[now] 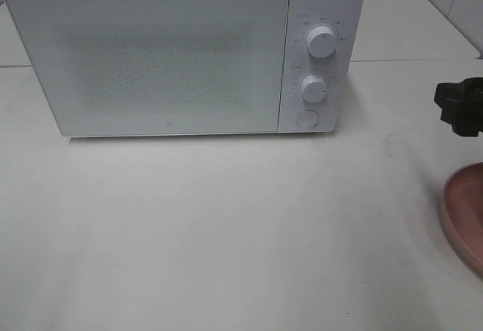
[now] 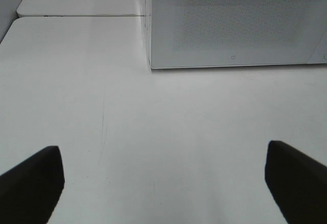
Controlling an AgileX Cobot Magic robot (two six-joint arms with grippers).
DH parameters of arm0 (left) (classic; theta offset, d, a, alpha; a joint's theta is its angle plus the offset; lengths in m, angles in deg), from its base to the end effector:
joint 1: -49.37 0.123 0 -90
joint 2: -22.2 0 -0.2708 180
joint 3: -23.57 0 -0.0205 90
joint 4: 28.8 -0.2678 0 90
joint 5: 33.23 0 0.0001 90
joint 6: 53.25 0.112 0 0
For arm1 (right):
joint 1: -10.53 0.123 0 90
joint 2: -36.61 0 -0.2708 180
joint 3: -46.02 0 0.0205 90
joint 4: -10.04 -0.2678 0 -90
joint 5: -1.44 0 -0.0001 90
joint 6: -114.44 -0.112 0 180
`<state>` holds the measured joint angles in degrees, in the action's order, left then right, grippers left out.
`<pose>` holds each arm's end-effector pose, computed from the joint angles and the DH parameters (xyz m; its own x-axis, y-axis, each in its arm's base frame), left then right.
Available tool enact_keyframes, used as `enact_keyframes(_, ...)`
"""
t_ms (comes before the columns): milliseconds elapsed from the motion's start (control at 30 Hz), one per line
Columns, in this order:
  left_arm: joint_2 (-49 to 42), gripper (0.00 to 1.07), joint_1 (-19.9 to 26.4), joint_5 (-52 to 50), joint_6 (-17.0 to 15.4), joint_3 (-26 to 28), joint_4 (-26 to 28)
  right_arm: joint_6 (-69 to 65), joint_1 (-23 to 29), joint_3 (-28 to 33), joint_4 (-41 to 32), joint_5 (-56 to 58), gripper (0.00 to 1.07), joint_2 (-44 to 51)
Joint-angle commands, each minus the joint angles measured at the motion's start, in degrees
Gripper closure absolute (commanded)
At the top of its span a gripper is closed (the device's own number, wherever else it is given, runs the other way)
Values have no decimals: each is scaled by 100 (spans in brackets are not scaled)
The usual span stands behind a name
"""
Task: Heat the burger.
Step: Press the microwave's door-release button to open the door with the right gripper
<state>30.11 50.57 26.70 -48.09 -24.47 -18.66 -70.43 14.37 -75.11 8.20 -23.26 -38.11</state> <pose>0.0424 -0.0162 0.2795 -0.4301 -0.0083 -0.9027 0.1171 0.9910 -0.0649 0.2422 0.0148 0.1781 -0.3273 0.0922 -0.9404 -0.0171 0.9945 0.1035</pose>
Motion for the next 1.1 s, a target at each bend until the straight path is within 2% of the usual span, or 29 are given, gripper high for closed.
enact_keyframes(33,-143,7,-23,-57,-11,-11,57,-57,-23,52,-132,-309,35,-97)
enact_keyframes(133,-143,7,-23,-57,-11,-11,57,-29,115,109,-355,-521,36,-252)
enact_keyframes(200,-143,7,-23,-57,-11,-11,57,223,487,212,-567,-837,36,-441)
enact_keyframes(233,-143,7,-23,-57,-11,-11,57,223,487,212,-567,-837,36,-441)
enact_keyframes(267,-143,7,-23,-57,-11,-11,57,521,842,275,-842,-1152,36,-613)
enact_keyframes(333,-143,7,-23,-57,-11,-11,57,871,1169,309,-1209,-1438,36,-808)
enact_keyframes(367,-143,7,-23,-57,-11,-11,57,871,1169,309,-1209,-1438,36,-808)
enact_keyframes(400,-143,7,-23,-57,-11,-11,57,1266,1484,327,-1604,-1667,36,-1037)
enact_keyframes(433,-143,7,-23,-57,-11,-11,57,1266,1484,327,-1604,-1667,36,-1037)
enact_keyframes(500,-143,7,-23,-57,-11,-11,57,1851,2017,332,-2326,-2068,36,-1369)
enact_keyframes(533,-143,7,-23,-57,-11,-11,57,1851,2017,332,-2326,-2068,36,-1369)
enact_keyframes(567,-143,7,-23,-57,-11,-11,57,2154,2338,332,-2756,-2401,36,-1570)
enact_keyframes(633,-143,7,-23,-57,-11,-11,57,2257,2515,332,-2974,-2555,36,-1673)
enact_keyframes(700,-143,7,-23,-57,-11,-11,57,2349,2974,321,-3512,-2916,36,-1937)
enact_keyframes(733,-143,7,-23,-57,-11,-11,57,2349,2974,321,-3512,-2916,36,-1937)
enact_keyframes(800,-143,7,-23,-57,-11,-11,57,2366,3541,246,-4074,-3323,36,-2223)
enact_keyframes(1100,-143,7,-23,-57,-11,-11,57,2372,4091,-132,-4612,-3466,36,-2647)
